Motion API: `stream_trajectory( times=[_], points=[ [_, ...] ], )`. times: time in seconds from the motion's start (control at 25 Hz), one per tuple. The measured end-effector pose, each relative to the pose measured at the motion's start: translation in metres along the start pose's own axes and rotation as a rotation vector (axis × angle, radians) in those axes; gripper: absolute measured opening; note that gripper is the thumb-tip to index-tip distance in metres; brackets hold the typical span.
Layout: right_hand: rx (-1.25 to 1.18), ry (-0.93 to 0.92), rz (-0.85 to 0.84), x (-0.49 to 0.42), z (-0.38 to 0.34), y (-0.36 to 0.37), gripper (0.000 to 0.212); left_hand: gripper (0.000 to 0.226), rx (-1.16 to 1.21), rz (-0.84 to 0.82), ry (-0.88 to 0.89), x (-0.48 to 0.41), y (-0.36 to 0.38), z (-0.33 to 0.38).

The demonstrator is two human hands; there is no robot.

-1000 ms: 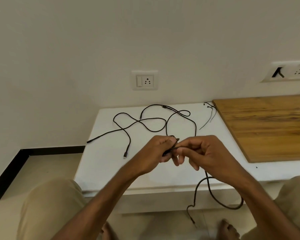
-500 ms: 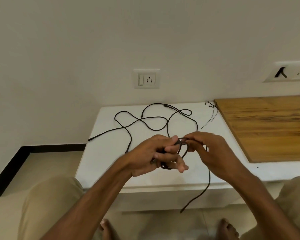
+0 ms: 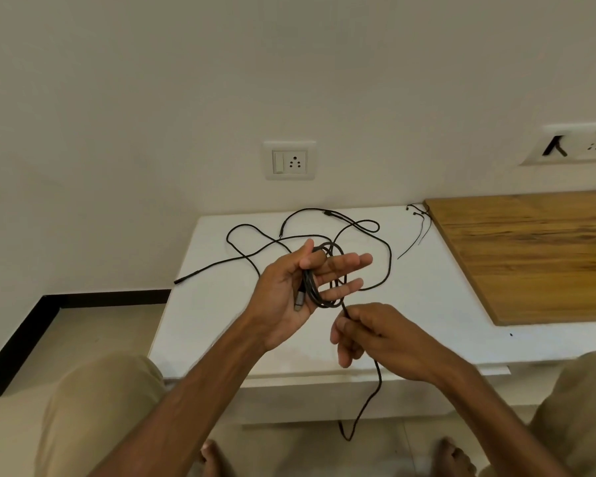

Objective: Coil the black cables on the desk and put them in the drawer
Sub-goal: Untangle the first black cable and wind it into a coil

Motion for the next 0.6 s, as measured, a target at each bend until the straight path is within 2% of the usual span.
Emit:
stream_trajectory(
  times=[0.2,0.36,0.52,0.6],
  points=[
    [0.021,0.025,-0.129,0.006,-0.003,-0.003,0.033,0.043,-0.136,0.052,0.078,-0.002,-0.002,0.003],
    [0.047,0.024,-0.233,0.011,-0.006,-0.001,0.024,0.045,-0.264,0.112,0.133,-0.002,-0.009,0.008],
    [-0.072,0.049,-0.153,0.011,-0.011,-0.002,0.021,0.054,-0.654,0.135,0.120,-0.006,-0.009,-0.006],
    [-0.127,0.043,-0.087,0.012,-0.016,-0.003,0.020,0.051,-0.863,0.145,0.098,-0.005,-0.004,-0.015]
  ],
)
Point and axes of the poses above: each hand's wrist, its own x-axis away from the middle knuckle, its own y-axis out of the palm, z = x × y, the point moved 3 cm from there along -x, towards the middle knuckle
